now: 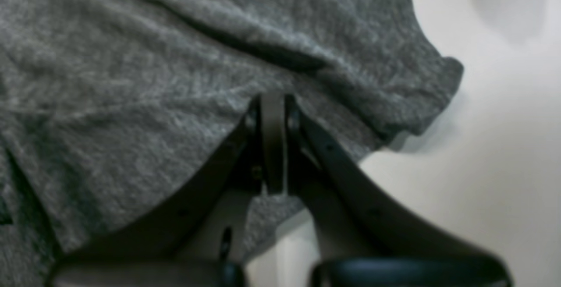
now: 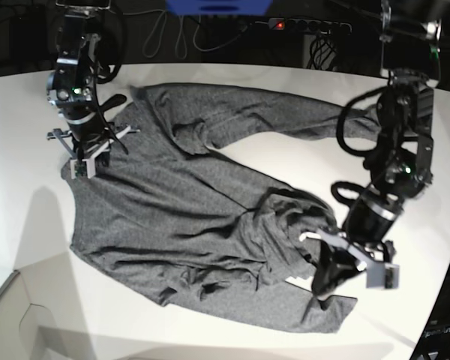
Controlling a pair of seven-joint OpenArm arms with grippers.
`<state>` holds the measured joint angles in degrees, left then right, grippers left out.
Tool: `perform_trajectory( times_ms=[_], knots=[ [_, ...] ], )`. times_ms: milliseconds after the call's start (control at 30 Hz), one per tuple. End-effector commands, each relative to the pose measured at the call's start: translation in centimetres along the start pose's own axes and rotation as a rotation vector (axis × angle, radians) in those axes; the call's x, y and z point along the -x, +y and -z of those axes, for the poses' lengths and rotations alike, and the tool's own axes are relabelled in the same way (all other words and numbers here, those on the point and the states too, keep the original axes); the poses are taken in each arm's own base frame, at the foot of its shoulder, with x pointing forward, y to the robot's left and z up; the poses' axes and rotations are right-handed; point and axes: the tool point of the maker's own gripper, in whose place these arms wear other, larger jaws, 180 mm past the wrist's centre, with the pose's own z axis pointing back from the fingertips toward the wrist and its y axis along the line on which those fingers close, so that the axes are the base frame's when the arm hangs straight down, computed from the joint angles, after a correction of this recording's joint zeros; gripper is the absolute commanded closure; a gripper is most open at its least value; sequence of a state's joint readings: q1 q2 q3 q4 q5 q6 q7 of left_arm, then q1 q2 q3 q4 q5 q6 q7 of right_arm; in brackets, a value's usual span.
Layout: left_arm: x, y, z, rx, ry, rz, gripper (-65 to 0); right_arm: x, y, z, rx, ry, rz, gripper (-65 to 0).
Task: Layout the t-shirt on the table in an organized manner, then fold the t-shirt properly
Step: 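Lower the left gripper onto the bunched fabric near the hem and grasp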
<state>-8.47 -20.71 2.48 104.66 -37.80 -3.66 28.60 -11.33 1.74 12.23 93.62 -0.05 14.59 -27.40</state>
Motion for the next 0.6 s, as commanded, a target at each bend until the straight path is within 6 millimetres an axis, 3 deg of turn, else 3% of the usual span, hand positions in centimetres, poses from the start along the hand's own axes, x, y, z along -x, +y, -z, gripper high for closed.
perform_trajectory(
  times_ms=[0,100,233,367,567],
  knots=[
    [-1.6,-0.3,0.0,0.014,-0.047,0.015,-0.2,-1.3,-0.3,-0.1,0.006,-0.046,-0.002,-0.7],
    [-1.6,0.2,-0.1,-0.001,-0.051,0.007,-0.5,-1.3,-0.3,-0.1,0.005,-0.046,-0.001,-0.7],
    [0.2,1.3,0.3,-0.030,-0.007,-0.017,-0.8,-1.3,-0.3,-0.1,0.005,-0.046,-0.001,-0.7],
    [3.3,2.0,0.0,-0.051,0.065,-0.046,-8.9,-1.2,-0.5,-0.2,0.010,-0.044,0.001,-0.7],
    [9.1,-1.1,0.7,0.029,0.217,-0.051,-22.5,-1.2,-0.4,-0.2,0.008,-0.043,0.000,-0.7]
  ],
)
